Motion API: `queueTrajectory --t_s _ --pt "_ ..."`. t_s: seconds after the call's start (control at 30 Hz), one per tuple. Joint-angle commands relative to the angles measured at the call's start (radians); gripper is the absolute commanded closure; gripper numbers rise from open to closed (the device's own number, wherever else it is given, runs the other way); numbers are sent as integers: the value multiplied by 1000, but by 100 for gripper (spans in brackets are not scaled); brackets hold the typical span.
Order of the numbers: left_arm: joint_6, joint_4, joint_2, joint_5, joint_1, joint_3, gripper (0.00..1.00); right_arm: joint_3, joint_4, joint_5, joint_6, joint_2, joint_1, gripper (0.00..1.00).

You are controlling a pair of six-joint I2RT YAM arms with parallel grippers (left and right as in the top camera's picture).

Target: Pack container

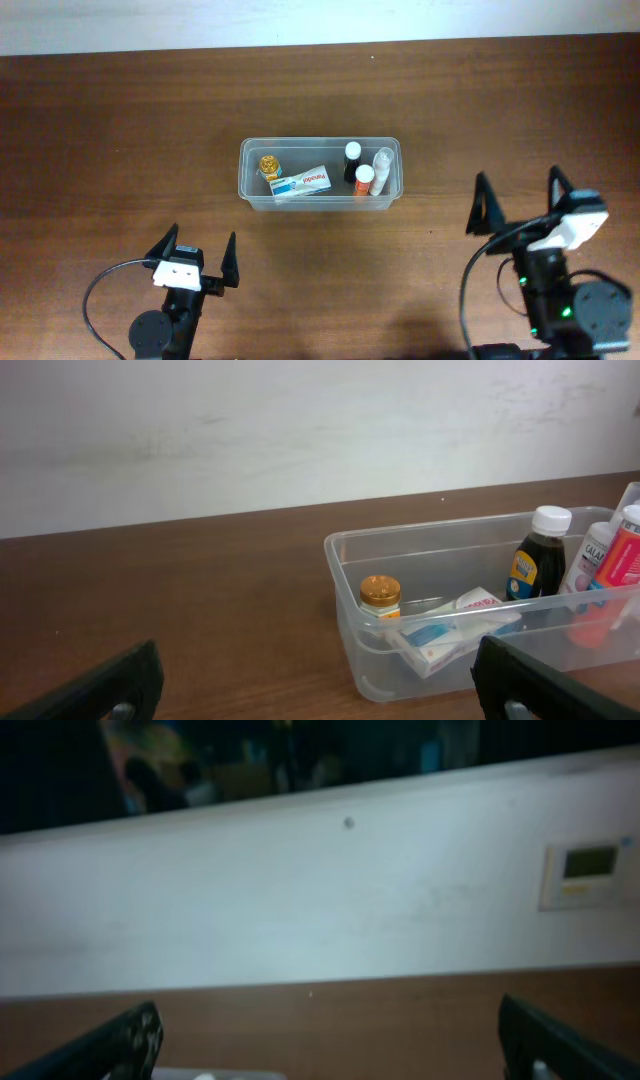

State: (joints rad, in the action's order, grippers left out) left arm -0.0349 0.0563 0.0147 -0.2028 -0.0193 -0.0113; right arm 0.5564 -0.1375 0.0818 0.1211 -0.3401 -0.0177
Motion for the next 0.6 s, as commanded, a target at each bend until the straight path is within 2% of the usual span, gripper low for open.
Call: queueTrajectory --t_s 0.0,0.27,0.57 --pt "-11 6 -10 0 -3 2 1 -125 50 52 -43 85 -10 2" --pt "-11 5 -10 0 -3 2 1 -378 193 59 -43 294 -10 2" --pt "-12 6 -10 0 -3 2 1 -452 206 46 -43 337 -8 2"
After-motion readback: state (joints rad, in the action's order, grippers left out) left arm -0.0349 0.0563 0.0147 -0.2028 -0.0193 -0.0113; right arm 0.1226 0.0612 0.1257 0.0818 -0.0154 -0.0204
